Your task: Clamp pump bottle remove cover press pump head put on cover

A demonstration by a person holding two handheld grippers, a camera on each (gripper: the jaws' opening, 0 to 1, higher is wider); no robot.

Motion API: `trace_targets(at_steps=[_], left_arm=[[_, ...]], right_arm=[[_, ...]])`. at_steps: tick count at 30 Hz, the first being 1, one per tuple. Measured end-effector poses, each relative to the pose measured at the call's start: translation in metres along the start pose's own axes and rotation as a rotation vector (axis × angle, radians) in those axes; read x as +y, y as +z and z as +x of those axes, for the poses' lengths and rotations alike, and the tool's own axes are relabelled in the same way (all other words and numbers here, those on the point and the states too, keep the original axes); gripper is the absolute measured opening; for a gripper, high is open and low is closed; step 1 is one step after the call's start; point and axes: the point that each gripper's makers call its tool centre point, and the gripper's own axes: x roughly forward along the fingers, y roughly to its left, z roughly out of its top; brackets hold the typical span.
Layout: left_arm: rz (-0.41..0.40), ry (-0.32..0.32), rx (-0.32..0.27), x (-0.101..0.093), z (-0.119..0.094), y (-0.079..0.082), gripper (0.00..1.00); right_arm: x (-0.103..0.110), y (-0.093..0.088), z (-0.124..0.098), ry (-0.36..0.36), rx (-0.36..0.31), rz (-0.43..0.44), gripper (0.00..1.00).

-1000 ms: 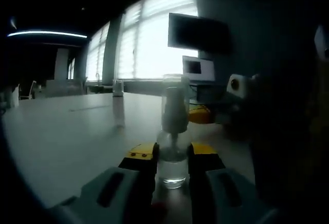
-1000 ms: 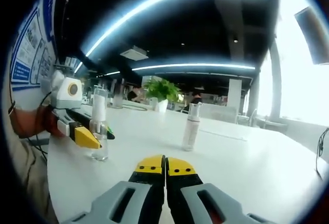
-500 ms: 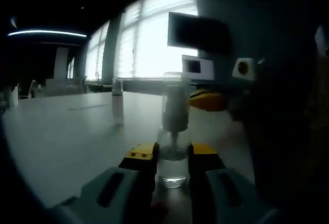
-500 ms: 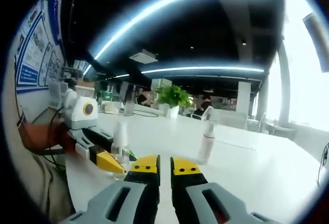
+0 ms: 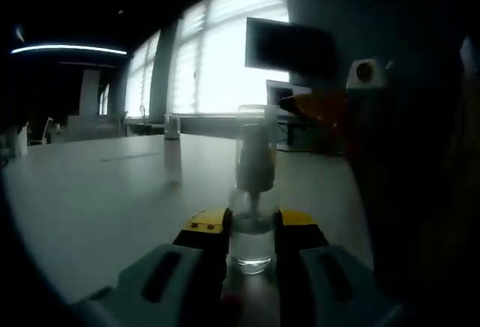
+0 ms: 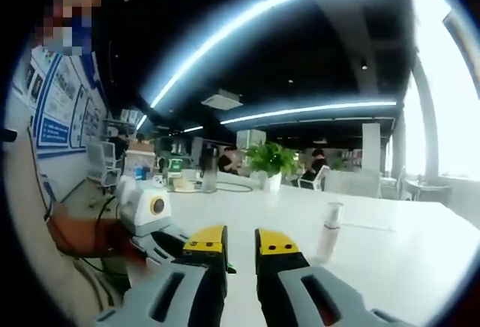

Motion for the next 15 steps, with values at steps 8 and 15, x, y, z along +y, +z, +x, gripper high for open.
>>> trace_targets(at_steps=[8,15], left_arm=[[0.0,0.001,0.0,0.001,0.0,0.0,0.15],[0.005,0.002,-0.002,0.001,0.0,0.0,0.15]], right_arm=[[0.008,-0.002,0.011,0.038,0.003,0.027,0.14],[0.017,-0.004,0.021,0.066,0.013,0.037,0.17]])
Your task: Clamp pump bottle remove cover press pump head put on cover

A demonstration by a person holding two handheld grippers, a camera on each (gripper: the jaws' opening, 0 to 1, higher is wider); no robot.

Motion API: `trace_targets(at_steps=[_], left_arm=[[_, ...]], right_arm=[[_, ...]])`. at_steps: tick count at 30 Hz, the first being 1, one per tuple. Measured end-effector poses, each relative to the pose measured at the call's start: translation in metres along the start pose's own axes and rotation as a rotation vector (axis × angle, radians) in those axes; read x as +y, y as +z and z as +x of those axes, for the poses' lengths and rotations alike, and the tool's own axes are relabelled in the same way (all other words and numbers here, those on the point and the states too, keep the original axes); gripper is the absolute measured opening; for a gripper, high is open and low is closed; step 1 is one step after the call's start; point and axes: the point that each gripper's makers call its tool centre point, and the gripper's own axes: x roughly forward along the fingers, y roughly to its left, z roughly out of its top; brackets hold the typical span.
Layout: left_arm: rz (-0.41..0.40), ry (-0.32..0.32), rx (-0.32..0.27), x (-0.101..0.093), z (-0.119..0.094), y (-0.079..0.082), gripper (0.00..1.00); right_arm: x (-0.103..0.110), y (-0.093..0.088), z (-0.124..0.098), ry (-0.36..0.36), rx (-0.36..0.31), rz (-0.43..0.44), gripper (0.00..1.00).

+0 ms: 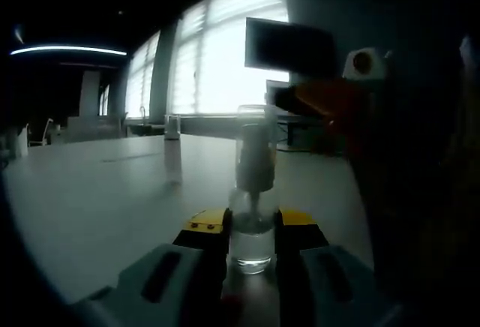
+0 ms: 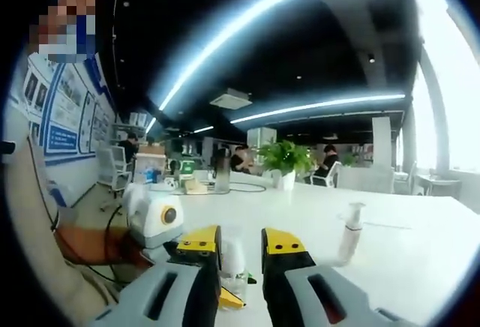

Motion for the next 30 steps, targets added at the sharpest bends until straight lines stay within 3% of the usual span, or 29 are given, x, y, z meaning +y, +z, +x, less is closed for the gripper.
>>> trace_targets(at_steps=[30], left_arm=[[0.002,0.007,0.0,0.001,-0.001,0.0,0.15]], right_arm=[[0.015,-0.021,0.029,0.058,0.08,0.04,0.23]])
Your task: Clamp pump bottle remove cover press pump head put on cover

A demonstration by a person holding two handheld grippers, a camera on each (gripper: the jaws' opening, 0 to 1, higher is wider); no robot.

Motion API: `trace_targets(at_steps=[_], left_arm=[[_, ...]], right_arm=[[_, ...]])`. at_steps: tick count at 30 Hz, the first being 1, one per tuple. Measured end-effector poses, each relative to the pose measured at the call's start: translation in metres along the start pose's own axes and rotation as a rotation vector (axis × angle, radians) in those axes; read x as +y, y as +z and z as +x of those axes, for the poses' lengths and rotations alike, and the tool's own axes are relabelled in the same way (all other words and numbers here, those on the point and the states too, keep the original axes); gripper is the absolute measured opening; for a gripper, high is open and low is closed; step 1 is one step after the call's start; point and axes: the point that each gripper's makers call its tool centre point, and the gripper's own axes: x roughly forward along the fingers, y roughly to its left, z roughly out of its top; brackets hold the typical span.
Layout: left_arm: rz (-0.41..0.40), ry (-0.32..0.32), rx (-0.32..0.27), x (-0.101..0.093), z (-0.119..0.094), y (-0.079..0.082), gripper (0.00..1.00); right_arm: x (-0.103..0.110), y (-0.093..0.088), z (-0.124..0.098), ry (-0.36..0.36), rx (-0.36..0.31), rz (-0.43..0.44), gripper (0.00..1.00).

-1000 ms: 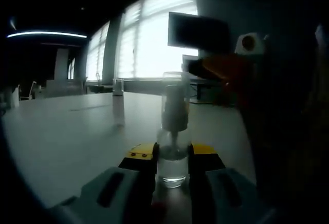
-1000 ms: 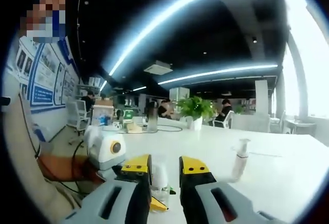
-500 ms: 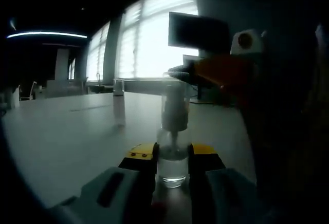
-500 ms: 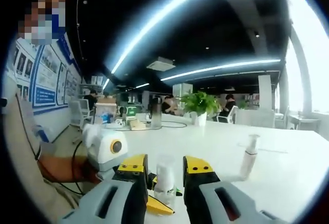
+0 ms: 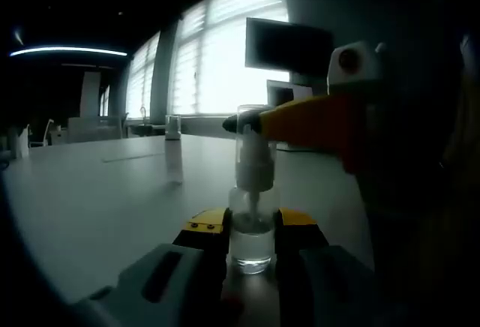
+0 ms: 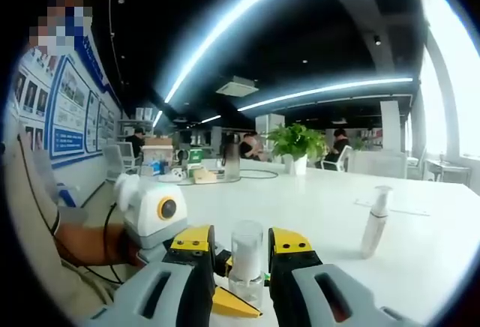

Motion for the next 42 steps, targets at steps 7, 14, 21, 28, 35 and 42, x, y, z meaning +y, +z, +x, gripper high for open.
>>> trace_targets(at_steps=[7,14,21,28,35,42], left_arm=[[0.001,0.0,0.0,0.0,0.0,0.0,0.15],[0.006,0.002,0.0,0.0,0.0,0.0,0.15],[0.008,0.0,0.001,-0.001,0.0,-0.001,0.15],[0.01,-0.001,0.001,-0.001,0.001,0.0,0.15],[0.019,-0.002,0.001,-0.001,0.0,0.0,0.15],[0.014,-0.006,0.003,-0.001,0.0,-0.001,0.15]], right_arm=[[-0.001,-0.011,0.007,-0.012,0.04,0.004,0.22],[-0.002,-0.014,0.012,-0.022,0.045,0.007,0.18],[-0.004,-0.012,0.011,-0.034,0.034,-0.007,0.12],[-0.003,-0.011,0.011,-0.029,0.029,-0.012,0.12],[-0.003,-0.01,0.01,-0.027,0.026,-0.009,0.12],[-0.002,-0.01,0.008,-0.025,0.027,-0.011,0.12]])
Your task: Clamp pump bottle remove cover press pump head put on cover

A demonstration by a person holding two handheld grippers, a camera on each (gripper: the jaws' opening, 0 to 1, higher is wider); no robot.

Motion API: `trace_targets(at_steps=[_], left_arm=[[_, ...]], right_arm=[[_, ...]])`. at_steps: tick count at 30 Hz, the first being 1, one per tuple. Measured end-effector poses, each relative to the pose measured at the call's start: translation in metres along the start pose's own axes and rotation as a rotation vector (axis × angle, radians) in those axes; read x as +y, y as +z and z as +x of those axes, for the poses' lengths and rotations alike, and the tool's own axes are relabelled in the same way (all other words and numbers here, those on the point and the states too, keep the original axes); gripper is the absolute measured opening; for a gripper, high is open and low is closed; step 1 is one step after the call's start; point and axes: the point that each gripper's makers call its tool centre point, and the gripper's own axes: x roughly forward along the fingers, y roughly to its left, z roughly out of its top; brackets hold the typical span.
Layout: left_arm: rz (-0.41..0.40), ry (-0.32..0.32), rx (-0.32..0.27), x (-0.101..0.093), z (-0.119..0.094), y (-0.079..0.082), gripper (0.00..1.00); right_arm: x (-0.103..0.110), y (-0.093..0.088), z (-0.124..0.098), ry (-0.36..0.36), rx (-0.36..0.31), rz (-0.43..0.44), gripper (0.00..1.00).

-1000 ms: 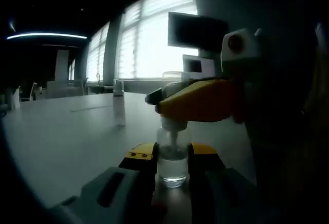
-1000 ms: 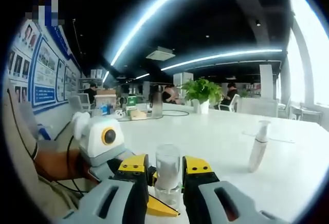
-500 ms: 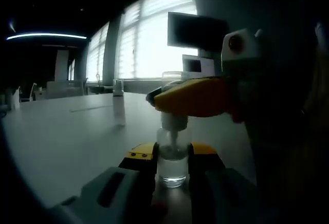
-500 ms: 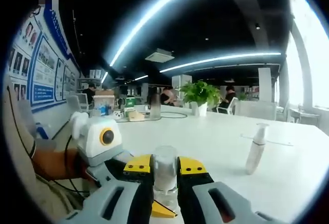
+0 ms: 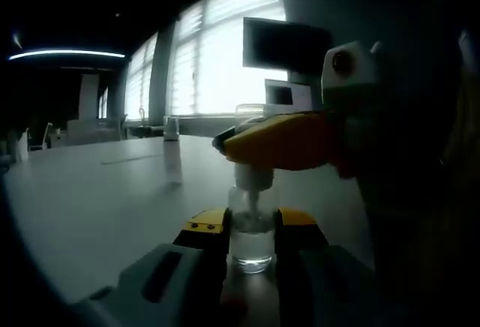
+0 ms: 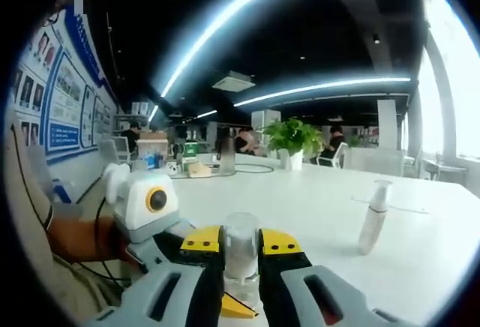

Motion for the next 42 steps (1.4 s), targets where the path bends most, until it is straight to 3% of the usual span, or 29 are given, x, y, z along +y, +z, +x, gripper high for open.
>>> trace_targets(at_steps=[4,7,9,42], left_arm=[[0.0,0.001,0.0,0.0,0.0,0.0,0.15],[-0.002,-0.001,0.0,0.0,0.0,0.0,0.15],[0.004,-0.003,0.0,-0.001,0.0,0.0,0.15],[0.007,-0.001,0.001,-0.001,0.0,0.0,0.15]], right_arm=[[0.0,0.0,-0.001,0.001,0.0,0.006,0.12],[0.0,0.014,-0.005,0.003,-0.061,0.01,0.12],[-0.001,0.009,-0.004,0.0,-0.005,-0.009,0.12],[0.001,0.019,-0.002,0.006,-0.047,-0.013,0.12]])
